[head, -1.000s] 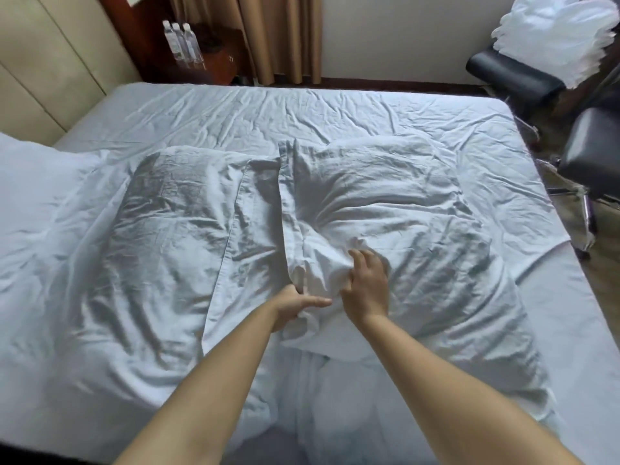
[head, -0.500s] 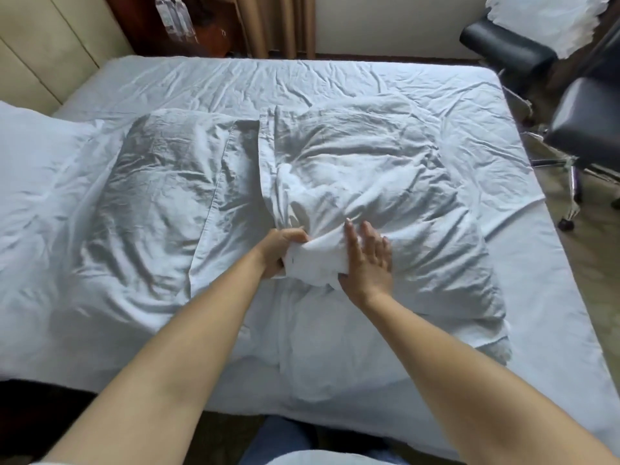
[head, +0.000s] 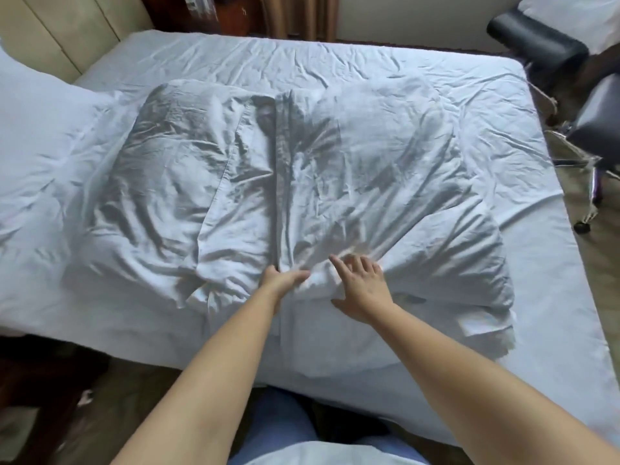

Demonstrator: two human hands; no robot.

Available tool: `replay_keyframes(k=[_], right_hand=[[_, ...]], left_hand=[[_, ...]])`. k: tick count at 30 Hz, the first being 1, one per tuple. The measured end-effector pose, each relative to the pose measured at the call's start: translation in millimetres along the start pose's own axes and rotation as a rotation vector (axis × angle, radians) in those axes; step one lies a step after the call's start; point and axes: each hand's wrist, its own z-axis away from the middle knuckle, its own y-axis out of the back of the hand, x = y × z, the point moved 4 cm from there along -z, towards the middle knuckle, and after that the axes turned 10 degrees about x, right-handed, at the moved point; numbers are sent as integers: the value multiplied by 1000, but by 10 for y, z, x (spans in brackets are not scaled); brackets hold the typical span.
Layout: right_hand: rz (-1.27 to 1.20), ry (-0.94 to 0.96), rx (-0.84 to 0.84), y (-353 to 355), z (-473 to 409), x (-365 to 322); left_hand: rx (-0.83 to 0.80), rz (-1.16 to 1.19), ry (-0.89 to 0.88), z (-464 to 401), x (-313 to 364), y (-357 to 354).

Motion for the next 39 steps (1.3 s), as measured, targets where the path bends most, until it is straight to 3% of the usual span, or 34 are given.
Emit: replay_keyframes(k=[4,6,7,9,11,15,22,25,29,31,33,35,36,37,39], right_hand=[[-34,-38,89,67,-61,-170],[-163,-169,283,229,-171,-172],[-228,-254,383,358,-230,-160],[-324,-444,467,624,-345,-126],[-499,-617,532,904,-455,-61],[-784,-809,710,1324,-544,134],[-743,-748,607,831,-434,2],[-735,-789,665,770,-503,19],[-760,-795,759,801,-596,45],[-768,-783,790,885,-635,19],[-810,-764,854,1070,-698,0],[-866,-730,965,1371,-769,-24],[-891,-699,1040,1537,-809,-43],[-901,-659,1115,1673,-844,-74],[-876,-578,1192,1806,-919,-171]], left_hand=[[-477,359,63,224,500,44],[-533,496,72,255,635,128],[-492,549,68,247,666,162],[-248,609,96,140,606,227],[-43,473,105,21,481,248],[-43,-17,28,-200,324,76],[-151,-170,-120,-532,557,-336],[-207,-118,-132,-648,571,-524],[-305,-373,-239,-731,580,-749],[-220,-383,-357,-740,781,-738],[-99,-251,-502,-754,1207,-557],[139,19,-617,-823,1713,-165],[260,23,-697,-898,1933,-12],[313,-10,-665,-1057,2050,101],[256,-8,-472,-1284,2196,242]])
